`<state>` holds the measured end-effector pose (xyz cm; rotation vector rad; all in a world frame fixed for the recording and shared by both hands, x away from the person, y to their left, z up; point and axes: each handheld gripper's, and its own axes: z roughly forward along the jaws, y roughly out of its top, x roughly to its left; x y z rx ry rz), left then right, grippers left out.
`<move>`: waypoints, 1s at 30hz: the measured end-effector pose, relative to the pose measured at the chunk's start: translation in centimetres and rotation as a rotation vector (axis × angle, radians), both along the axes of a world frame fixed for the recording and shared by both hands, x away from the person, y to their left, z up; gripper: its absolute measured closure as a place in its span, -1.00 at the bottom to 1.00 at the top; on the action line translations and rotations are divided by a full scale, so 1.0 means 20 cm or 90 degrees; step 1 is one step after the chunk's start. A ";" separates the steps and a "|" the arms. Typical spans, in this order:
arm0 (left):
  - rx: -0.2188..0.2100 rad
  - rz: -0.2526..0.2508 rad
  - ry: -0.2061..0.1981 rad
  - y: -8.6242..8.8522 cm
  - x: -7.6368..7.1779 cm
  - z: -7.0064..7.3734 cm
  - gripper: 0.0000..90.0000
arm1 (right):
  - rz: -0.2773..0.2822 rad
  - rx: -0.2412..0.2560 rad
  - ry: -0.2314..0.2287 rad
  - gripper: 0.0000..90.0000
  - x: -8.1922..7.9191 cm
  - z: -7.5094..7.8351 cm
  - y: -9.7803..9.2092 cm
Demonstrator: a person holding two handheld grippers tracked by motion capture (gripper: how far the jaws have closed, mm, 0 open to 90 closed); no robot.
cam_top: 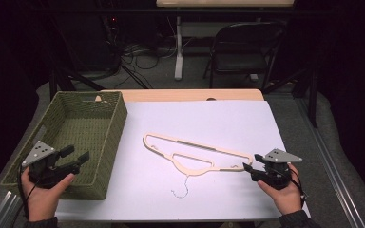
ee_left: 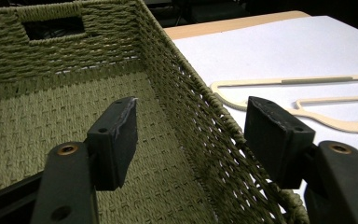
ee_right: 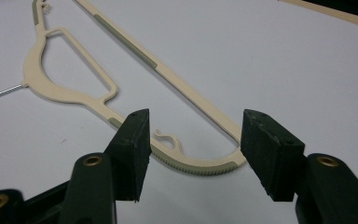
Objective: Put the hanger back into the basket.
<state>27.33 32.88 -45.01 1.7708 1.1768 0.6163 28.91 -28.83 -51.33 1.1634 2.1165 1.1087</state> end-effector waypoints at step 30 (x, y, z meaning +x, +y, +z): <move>0.005 -0.034 -0.001 -0.05 -0.03 0.02 -0.22 | 0.134 -0.121 0.090 -0.07 0.19 0.34 0.31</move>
